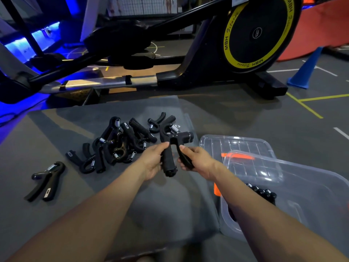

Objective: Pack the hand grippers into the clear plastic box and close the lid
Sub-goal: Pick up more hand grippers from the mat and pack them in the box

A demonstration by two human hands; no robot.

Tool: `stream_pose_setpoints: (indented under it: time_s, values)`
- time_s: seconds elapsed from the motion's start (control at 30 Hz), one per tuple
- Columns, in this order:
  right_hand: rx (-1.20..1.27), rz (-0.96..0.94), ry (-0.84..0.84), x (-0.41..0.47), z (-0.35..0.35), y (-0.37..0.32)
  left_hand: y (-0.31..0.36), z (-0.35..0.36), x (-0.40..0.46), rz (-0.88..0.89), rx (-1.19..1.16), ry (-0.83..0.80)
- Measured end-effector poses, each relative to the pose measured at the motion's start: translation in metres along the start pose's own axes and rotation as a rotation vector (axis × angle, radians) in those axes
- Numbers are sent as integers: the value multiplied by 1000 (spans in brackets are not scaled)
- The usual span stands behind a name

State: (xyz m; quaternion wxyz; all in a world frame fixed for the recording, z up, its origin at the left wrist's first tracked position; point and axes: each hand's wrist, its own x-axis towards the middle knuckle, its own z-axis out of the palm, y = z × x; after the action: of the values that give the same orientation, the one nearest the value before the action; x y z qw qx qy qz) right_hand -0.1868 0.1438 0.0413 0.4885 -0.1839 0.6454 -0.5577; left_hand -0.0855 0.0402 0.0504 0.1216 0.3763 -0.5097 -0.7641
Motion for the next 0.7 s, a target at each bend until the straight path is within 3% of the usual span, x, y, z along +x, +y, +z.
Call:
stream_pose_setpoints:
  time_s: [0.1, 0.27, 0.43, 0.7]
  values:
    - [-163, -71, 55, -5, -11, -4, 1, 15, 1, -5, 52, 9]
    - [-137, -65, 15, -29, -52, -24, 4, 49, 6, 20, -6, -74]
    - [-293, -70, 167, -74, -114, -35, -6, 127, 3, 24, 8, -178]
    - [-396, 74, 451, -142, -220, 15, -85, 254, 11, 67, 395, -269]
